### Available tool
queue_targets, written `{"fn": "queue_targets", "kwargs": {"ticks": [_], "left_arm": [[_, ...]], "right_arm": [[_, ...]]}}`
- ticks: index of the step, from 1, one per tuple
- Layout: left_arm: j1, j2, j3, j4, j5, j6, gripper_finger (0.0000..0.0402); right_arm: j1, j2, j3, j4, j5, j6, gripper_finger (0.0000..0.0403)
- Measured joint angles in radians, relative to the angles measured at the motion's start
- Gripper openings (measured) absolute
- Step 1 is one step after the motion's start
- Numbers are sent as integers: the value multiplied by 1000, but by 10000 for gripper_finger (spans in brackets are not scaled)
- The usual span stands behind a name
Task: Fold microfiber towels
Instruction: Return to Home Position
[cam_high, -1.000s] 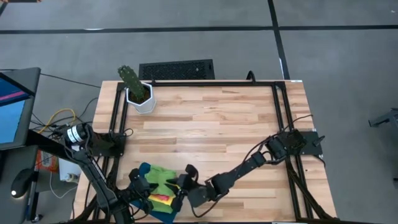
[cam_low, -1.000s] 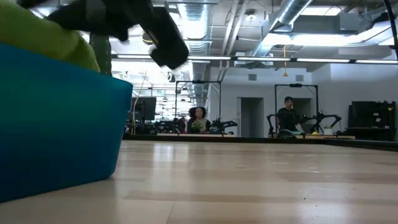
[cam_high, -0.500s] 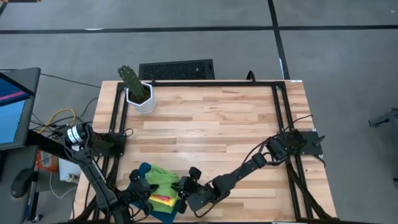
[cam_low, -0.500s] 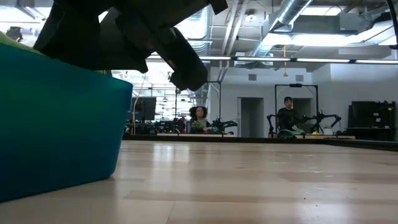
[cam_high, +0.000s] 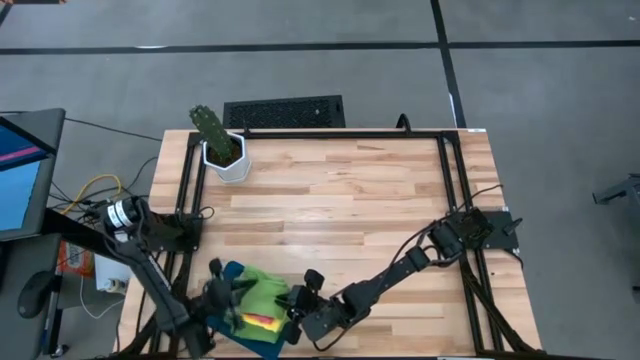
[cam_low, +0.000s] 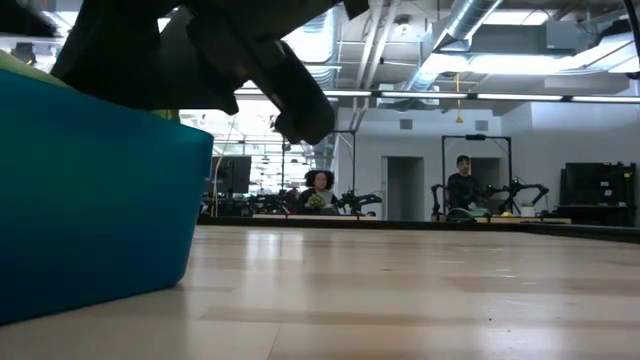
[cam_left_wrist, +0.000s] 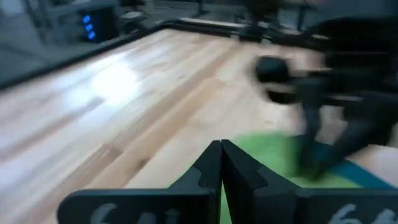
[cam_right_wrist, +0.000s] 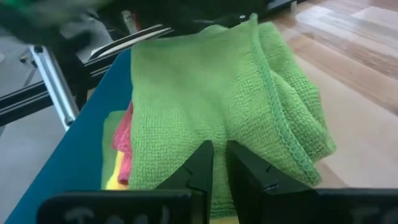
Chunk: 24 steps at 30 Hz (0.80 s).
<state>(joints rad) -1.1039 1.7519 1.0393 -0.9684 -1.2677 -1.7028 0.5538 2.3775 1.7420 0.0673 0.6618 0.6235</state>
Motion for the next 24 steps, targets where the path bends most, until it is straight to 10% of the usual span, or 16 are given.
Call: {"fn": "queue_targets", "kwargs": {"ticks": [5, 11, 24], "left_arm": [[10, 0, -202, 213, -22, -209, 0], [27, -3, -295, 548, 2, 43, 0], [40, -1, -260, 568, 70, 123, 0]], "right_arm": [[10, 0, 0, 1, 18, -2, 70], [17, -14, 7, 67, 56, -103, 70], [-31, 50, 136, 136, 137, -299, 70]]}}
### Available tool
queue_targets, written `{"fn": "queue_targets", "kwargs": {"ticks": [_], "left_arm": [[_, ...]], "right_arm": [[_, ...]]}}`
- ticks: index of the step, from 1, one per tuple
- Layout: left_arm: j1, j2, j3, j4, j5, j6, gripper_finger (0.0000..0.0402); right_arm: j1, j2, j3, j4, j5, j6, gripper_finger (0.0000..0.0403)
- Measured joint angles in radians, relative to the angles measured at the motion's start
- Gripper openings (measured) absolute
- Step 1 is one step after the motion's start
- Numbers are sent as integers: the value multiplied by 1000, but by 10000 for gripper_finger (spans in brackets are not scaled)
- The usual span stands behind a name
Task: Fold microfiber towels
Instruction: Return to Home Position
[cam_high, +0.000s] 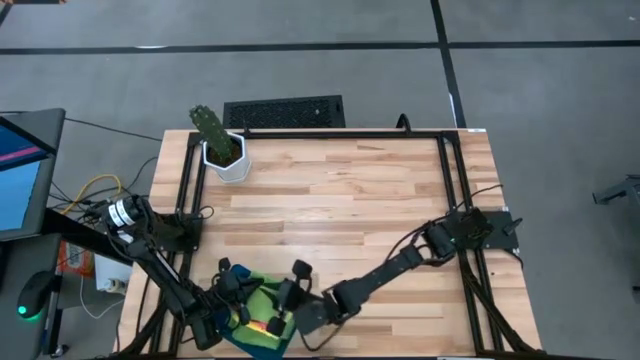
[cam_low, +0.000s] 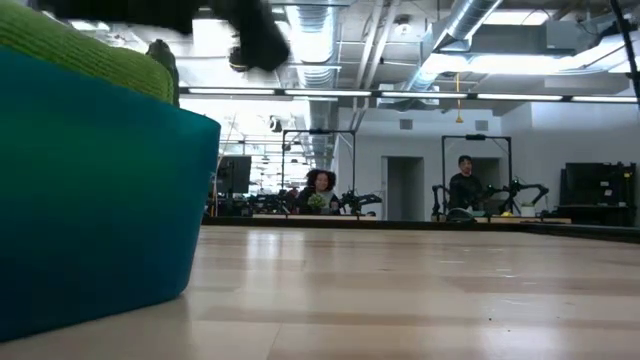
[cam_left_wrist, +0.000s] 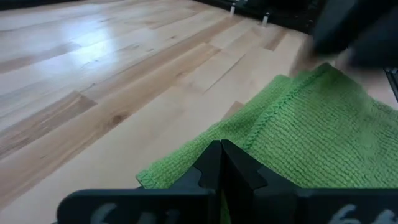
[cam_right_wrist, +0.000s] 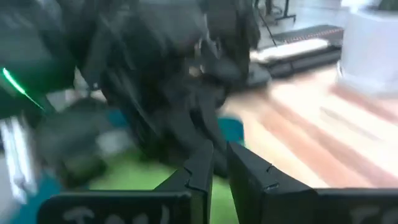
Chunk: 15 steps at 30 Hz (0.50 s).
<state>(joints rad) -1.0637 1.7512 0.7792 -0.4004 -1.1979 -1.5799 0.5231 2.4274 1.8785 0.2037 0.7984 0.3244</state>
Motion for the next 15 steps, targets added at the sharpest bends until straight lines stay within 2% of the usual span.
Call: {"fn": "queue_targets", "kwargs": {"ticks": [8, 15], "left_arm": [[4, 1, 0, 4, -11, -2, 0], [11, 1, 0, 7, -12, -3, 0]], "right_arm": [[23, 107, -4, 33, -34, 92, 70], [27, 106, 1, -54, -37, 118, 70]]}}
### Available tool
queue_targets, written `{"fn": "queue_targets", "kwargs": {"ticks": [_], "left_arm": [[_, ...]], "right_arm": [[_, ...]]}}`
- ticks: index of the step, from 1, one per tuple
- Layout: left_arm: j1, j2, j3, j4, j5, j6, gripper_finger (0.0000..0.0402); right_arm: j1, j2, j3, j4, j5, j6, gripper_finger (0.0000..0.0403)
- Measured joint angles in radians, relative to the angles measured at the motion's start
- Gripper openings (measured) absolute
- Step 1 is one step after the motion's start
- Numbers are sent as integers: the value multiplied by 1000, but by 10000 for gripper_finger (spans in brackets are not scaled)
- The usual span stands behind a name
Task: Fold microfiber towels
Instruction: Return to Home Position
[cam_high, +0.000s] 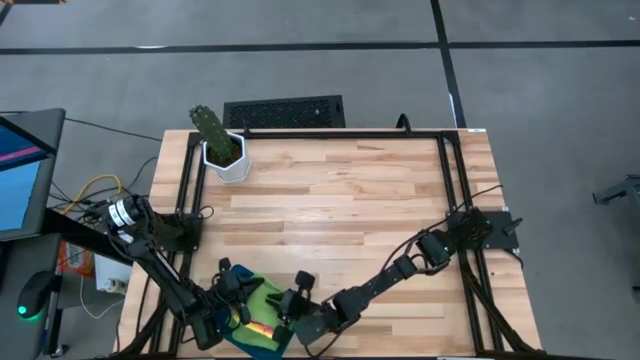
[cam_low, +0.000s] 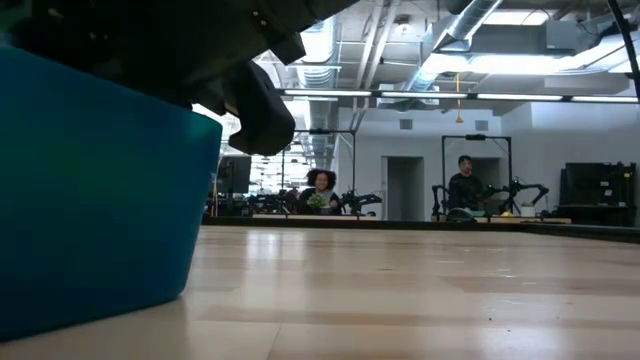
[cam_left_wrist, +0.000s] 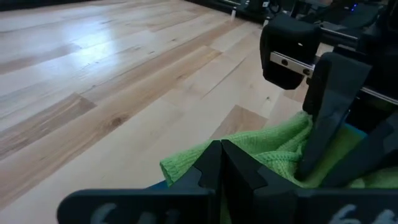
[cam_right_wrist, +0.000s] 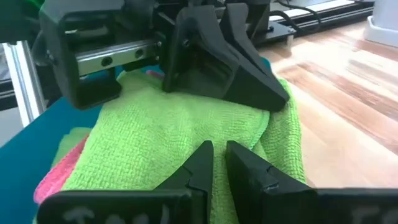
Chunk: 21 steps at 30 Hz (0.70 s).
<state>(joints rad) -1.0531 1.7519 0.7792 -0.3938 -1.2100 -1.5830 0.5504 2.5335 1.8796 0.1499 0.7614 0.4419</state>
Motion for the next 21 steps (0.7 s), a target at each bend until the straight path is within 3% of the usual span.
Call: {"fn": "queue_targets", "kwargs": {"ticks": [5, 13, 18, 21], "left_arm": [[2, -4, 12, -21, -12, -10, 0], [2, -141, 130, -277, -17, 15, 0], [-17, -279, 212, -376, -19, 278, 0], [-49, -358, 239, -369, -115, 461, 0]], "right_arm": [[-2, -12, -2, -12, -23, -28, 70], [36, -163, -6, -23, 16, -261, 70], [59, -292, -7, -183, 23, -394, 70], [59, -398, -7, -368, 25, -396, 70]]}}
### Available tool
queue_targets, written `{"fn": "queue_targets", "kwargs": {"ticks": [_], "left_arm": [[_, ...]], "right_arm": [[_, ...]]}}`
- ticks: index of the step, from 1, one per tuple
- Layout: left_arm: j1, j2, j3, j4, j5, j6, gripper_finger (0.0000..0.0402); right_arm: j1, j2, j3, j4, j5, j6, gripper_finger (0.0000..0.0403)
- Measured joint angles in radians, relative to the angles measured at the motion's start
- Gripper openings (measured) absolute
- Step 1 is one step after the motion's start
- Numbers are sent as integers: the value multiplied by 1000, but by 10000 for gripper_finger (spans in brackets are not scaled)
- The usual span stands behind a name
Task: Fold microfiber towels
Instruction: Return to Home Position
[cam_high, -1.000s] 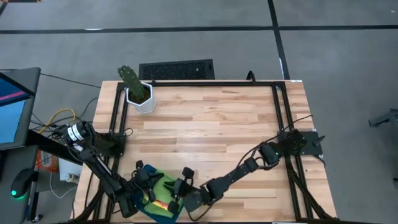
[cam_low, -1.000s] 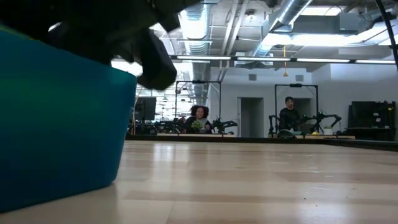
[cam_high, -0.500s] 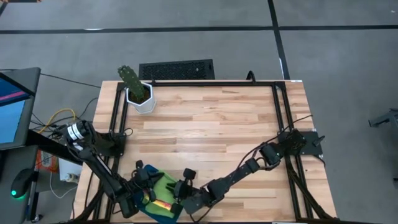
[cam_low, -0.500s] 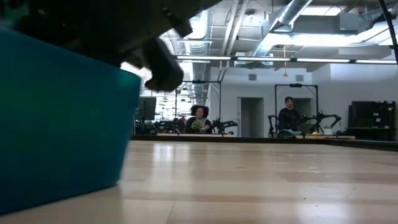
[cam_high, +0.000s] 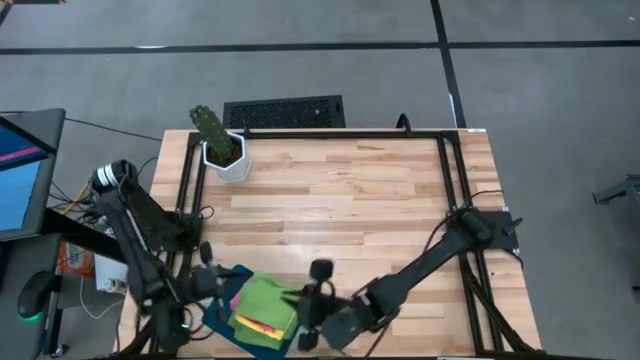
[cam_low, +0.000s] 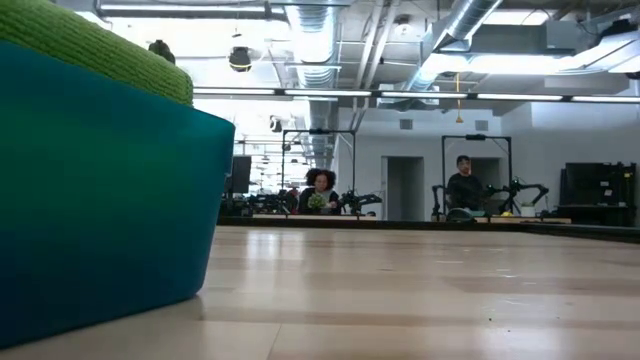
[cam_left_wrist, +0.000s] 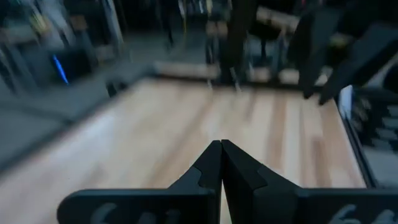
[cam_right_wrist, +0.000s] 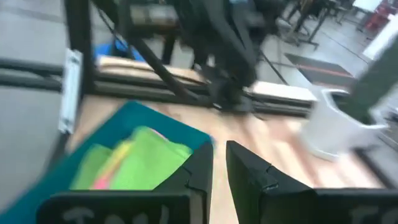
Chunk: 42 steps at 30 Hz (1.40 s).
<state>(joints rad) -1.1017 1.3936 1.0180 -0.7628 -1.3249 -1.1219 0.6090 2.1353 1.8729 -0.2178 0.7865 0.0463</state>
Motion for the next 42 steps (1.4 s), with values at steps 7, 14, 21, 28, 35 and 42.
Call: {"fn": "queue_targets", "kwargs": {"ticks": [7, 14, 21, 28, 35, 42], "left_arm": [[-69, -242, -4, -339, -105, -131, 0], [-107, -567, -156, -493, -40, -316, 0], [-159, -874, -451, -432, -51, -424, 0], [-250, -1113, -596, -266, -45, -351, 0], [-270, -1174, -597, -137, 122, -276, 0], [-251, -1175, -597, -143, 139, -321, 0]], "right_arm": [[-13, -305, -122, -381, 102, 96, 70], [-9, -749, -604, -368, 285, 315, 70], [-52, -1186, -1158, -59, 287, 348, 70], [-172, -1580, -1497, 211, 145, 240, 70], [-266, -1871, -1656, 274, -116, 160, 70], [-339, -2075, -1686, 283, 25, 58, 70]]}}
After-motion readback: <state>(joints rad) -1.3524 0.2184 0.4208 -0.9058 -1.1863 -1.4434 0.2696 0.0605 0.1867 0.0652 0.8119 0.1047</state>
